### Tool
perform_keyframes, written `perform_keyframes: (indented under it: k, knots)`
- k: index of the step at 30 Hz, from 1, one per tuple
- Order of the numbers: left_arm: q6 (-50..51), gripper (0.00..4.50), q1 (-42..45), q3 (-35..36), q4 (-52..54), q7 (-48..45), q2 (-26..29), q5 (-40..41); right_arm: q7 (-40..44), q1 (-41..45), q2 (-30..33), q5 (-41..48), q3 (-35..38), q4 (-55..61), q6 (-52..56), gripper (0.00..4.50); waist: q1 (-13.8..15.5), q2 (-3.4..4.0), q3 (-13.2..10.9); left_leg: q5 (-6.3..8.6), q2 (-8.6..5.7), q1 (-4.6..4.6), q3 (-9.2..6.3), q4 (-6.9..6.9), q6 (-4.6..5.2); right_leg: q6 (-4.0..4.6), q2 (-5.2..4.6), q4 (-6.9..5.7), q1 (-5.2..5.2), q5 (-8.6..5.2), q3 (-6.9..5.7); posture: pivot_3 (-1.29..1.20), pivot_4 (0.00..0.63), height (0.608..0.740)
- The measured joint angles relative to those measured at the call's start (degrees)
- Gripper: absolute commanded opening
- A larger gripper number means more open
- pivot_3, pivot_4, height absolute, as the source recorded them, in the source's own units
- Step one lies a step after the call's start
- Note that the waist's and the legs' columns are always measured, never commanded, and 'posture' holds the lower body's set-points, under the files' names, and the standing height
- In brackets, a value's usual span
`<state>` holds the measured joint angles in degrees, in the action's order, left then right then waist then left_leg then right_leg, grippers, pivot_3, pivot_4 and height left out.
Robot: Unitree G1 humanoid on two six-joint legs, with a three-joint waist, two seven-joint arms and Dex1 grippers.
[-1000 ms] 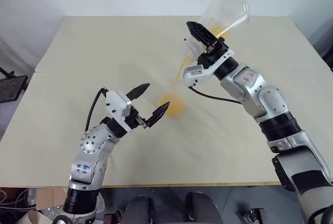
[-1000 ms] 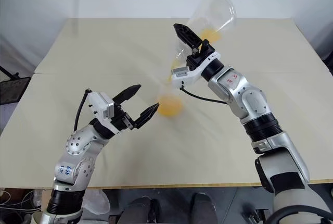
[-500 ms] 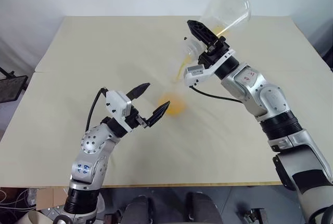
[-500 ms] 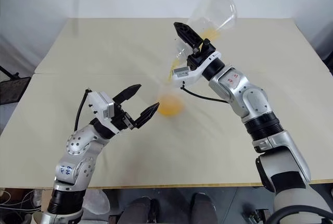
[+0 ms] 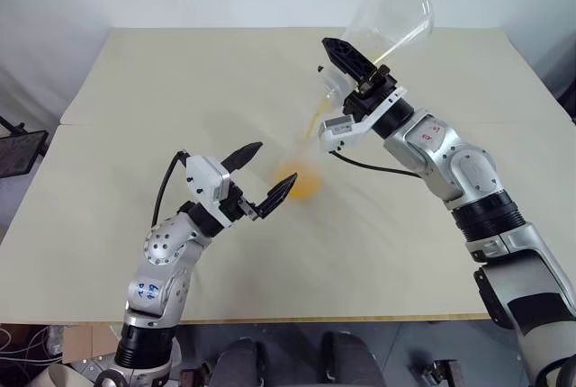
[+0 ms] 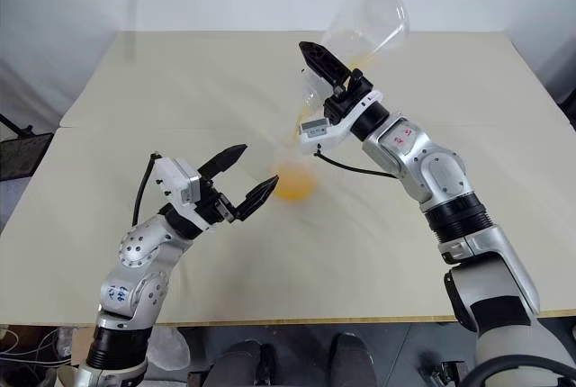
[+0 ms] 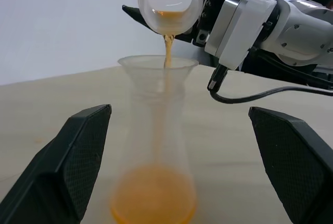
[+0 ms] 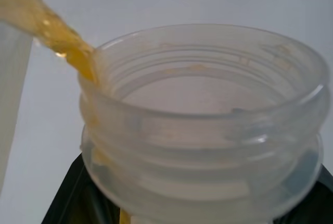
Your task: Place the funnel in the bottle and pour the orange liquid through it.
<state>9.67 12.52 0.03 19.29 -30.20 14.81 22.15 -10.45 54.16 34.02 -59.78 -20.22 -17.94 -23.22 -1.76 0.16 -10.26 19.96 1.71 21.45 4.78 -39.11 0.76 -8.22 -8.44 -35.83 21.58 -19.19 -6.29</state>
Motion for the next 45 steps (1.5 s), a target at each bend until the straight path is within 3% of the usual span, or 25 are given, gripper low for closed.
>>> perform_keyframes:
  k: [33, 43, 45]
  knots:
    - [-1.68, 4.50, 0.57, -0.46, -1.78, 0.09, -0.92, -0.23, -3.11, 1.51, 0.80, -1.78, -1.95, -1.70, -0.15, 2.75, 0.01, 0.00, 0.00, 0.00, 0.00, 0.01, -0.01, 0.00, 0.00, 0.00, 0.00, 0.01, 0.00, 0.00, -0.01, 0.00, 0.150, 0.740]
    - [-1.71, 4.50, 0.72, -0.38, -1.80, 0.05, -0.61, -0.22, 5.07, 0.16, -1.31, 11.59, 2.23, -2.67, 1.10, 2.75, 0.11, -0.01, -0.01, 0.00, -0.01, 0.03, -0.04, 0.00, 0.01, 0.00, -0.01, 0.01, -0.01, 0.00, -0.03, 0.00, 0.150, 0.740]
    - [-1.65, 4.50, 0.73, 0.12, -1.79, -0.02, -0.07, -0.18, 14.02, -2.02, -2.97, 24.88, 8.92, 0.32, 6.53, 2.75, 0.10, -0.01, -0.01, 0.00, -0.02, 0.04, -0.09, 0.00, 0.01, 0.00, -0.02, 0.00, -0.02, 0.00, -0.08, 0.00, 0.150, 0.740]
